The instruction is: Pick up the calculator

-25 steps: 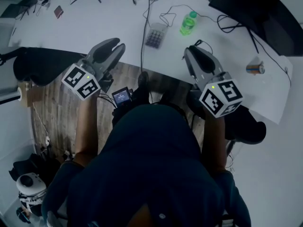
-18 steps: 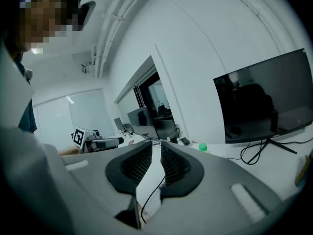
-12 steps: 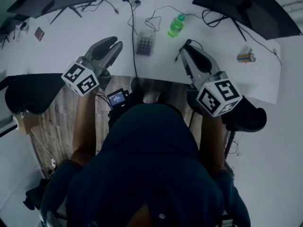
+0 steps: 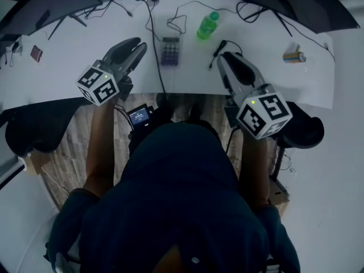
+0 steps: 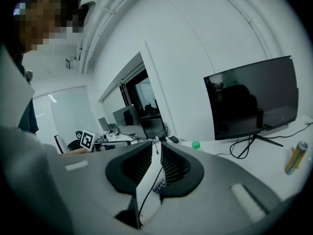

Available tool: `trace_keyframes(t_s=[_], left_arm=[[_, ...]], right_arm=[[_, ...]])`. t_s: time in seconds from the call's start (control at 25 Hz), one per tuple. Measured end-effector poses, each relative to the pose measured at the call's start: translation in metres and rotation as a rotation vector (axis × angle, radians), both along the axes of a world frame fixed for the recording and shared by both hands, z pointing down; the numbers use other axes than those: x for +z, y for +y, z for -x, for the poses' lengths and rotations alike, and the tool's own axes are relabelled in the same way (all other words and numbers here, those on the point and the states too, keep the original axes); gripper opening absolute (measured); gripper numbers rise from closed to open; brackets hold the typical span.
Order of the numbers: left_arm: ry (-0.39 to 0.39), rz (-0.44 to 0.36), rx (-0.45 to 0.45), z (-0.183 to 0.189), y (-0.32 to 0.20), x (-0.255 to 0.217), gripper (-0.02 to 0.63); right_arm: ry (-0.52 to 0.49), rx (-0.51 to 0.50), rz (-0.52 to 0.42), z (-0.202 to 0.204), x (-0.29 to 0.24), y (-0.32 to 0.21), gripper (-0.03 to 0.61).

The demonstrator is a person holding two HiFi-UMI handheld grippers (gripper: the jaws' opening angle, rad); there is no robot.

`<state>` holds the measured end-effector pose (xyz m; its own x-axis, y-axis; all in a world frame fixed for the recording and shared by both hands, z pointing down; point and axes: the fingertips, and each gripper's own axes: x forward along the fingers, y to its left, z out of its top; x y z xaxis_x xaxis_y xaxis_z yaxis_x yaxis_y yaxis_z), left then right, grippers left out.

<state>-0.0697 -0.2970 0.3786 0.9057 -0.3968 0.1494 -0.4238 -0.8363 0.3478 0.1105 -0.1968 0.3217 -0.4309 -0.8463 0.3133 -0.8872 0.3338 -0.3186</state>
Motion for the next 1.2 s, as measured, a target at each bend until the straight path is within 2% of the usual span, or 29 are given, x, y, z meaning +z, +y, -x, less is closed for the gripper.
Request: trace_keyframes(t_s=[0.6, 1.2], left_arm=[[-0.039, 0.105, 0.082, -0.028, -0.044, 0.065, 0.116], [-0.1, 0.23, 0.091, -0.036, -0.075, 0.145, 0.13]], right_arm=[[0.006, 0.077, 0.075, 0.0, 0.022, -0.011, 0.038], [0.01, 0.101, 0.139, 0.005, 0.045, -0.019, 0.04]])
